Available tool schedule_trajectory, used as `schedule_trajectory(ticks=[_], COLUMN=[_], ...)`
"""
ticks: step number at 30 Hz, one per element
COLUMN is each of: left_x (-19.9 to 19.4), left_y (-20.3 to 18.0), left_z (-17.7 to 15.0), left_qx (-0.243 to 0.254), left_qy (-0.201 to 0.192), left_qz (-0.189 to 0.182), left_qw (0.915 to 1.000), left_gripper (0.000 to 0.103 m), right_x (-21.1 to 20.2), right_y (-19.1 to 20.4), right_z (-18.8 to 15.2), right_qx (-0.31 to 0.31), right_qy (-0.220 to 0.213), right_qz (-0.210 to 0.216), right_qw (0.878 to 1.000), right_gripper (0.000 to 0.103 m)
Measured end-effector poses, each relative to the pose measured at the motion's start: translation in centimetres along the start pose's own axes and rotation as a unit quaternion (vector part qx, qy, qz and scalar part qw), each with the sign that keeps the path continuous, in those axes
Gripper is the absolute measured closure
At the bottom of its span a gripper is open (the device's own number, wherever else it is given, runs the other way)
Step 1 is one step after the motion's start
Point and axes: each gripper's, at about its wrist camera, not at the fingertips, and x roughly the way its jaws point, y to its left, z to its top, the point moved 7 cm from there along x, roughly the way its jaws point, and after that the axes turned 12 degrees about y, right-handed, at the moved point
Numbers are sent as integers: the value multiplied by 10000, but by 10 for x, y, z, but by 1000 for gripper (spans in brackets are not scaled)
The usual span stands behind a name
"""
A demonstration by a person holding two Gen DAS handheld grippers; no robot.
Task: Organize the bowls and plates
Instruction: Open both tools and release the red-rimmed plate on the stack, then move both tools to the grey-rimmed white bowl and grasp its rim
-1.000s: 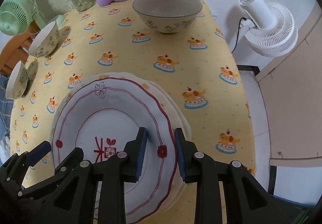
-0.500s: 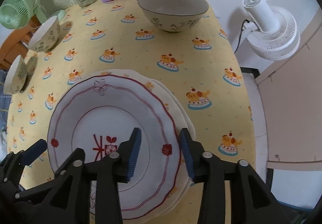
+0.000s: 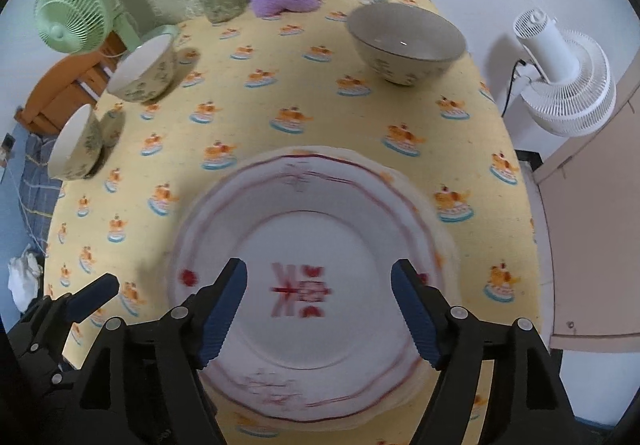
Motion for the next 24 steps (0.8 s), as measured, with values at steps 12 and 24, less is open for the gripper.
schedule_trajectory(ticks=[12,24], left_x=[-28,-46], left_y=[99,191], left_z=[18,56], left_qx=[347,578], left_qy=[-372,-763], left_qz=[-42,235], left_qw=[9987,9951], left_gripper=[14,15], right_x=[-14,-14], right_y=[107,203], right_z=[8,38], right_qx=[290,411], right_qy=[-338,-652], right_qz=[-10,-52], right_qw=[9990,9970], right_gripper=[25,25])
